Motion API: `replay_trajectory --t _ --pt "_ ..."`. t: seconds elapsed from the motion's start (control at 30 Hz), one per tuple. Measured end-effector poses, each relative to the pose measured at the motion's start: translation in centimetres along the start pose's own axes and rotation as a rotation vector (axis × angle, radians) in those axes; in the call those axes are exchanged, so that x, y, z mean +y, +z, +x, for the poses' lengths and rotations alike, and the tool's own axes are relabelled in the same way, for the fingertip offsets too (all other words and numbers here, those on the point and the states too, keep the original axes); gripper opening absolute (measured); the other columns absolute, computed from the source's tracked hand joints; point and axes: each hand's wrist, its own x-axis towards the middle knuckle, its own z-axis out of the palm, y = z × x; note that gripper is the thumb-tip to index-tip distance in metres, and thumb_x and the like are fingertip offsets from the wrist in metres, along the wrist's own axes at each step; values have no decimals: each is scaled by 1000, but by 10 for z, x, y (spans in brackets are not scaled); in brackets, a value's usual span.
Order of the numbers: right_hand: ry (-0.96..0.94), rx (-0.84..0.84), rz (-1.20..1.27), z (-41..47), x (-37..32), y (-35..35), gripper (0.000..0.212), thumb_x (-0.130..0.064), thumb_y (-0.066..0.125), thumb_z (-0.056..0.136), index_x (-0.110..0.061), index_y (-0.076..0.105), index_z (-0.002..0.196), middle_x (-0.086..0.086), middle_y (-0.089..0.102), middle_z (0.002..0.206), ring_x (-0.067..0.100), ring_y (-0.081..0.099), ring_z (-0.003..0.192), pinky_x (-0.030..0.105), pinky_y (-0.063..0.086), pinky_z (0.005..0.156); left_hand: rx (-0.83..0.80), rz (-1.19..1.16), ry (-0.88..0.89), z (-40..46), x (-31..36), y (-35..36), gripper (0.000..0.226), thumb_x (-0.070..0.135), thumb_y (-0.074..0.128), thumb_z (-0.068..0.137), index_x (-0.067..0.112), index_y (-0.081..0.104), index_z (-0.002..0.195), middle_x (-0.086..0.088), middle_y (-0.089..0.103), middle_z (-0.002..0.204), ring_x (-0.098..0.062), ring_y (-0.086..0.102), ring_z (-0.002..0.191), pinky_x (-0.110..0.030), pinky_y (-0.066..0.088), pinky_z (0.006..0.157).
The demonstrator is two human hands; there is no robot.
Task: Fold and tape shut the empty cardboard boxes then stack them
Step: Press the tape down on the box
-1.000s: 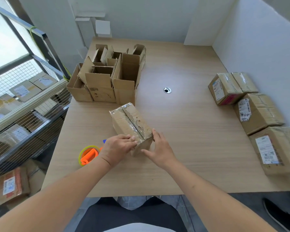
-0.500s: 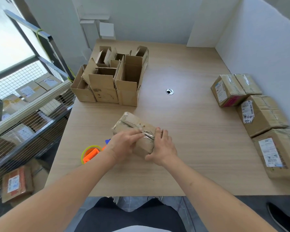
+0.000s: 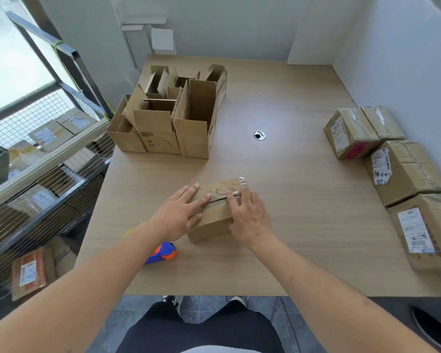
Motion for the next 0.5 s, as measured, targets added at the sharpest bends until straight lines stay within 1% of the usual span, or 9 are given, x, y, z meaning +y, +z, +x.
replay_trajectory --t 0.07,0.17,0.2,0.23,0.3,0.33,0.4,0.47,0.5 --pt "-68 14 17 -1 -5 11 92 -40 81 68 -23 43 150 16 44 139 36 46 119 45 43 98 -12 -6 3 1 0 -1 62 51 45 105 45 19 160 -1 6 171 -27 10 157 -42 20 125" --pt "-58 -14 25 -1 -6 17 97 -35 79 72 -29 32 157 12 36 150 35 38 130 46 37 107 44 -112 -18 -1 -1 -1 58 40 55 103 35 36 157 -3 18 170 -28 19 155 -42 23 124" --pt "-62 -24 33 -1 -3 17 98 -33 77 76 -30 26 159 11 31 156 35 33 137 46 32 114 62 -158 -16 -2 -2 -2 55 33 59 101 32 43 154 -4 23 168 -28 23 154 -40 23 124" --pt "-71 -43 53 1 2 16 98 -32 73 81 -31 18 162 11 23 162 36 24 146 47 24 121 68 -201 -8 -2 -2 -3 53 25 62 100 28 48 151 -5 28 166 -28 28 152 -38 24 123" --pt "-97 -116 104 6 16 15 102 -36 67 86 -32 0 163 7 1 170 34 -1 156 45 1 127 61 -262 21 -2 2 -4 52 13 65 96 23 56 146 -9 35 162 -30 35 147 -29 22 121" --pt "-113 -157 112 9 23 13 109 -42 69 85 -33 -7 162 5 -8 171 32 -11 156 45 -6 127 59 -265 35 -2 4 -4 52 12 67 94 22 59 144 -11 37 160 -31 38 144 -28 23 119" --pt "-141 -240 113 13 29 10 129 -63 75 74 -33 -17 160 2 -21 168 30 -24 154 48 -11 125 67 -242 51 -1 8 -1 53 13 72 90 22 62 141 -13 40 155 -34 43 136 -33 29 116" --pt "-129 -282 145 9 28 9 145 -84 70 59 -32 -21 159 0 -28 166 29 -32 151 52 -15 124 68 -243 44 0 11 0 53 16 75 86 24 65 138 -13 42 151 -35 46 129 -39 36 114" --pt "-113 -275 169 6 26 10 147 -91 66 56 -31 -20 159 2 -29 166 29 -34 150 54 -16 123 61 -253 35 1 13 0 53 18 77 85 25 66 136 -11 42 150 -35 46 127 -42 38 113"
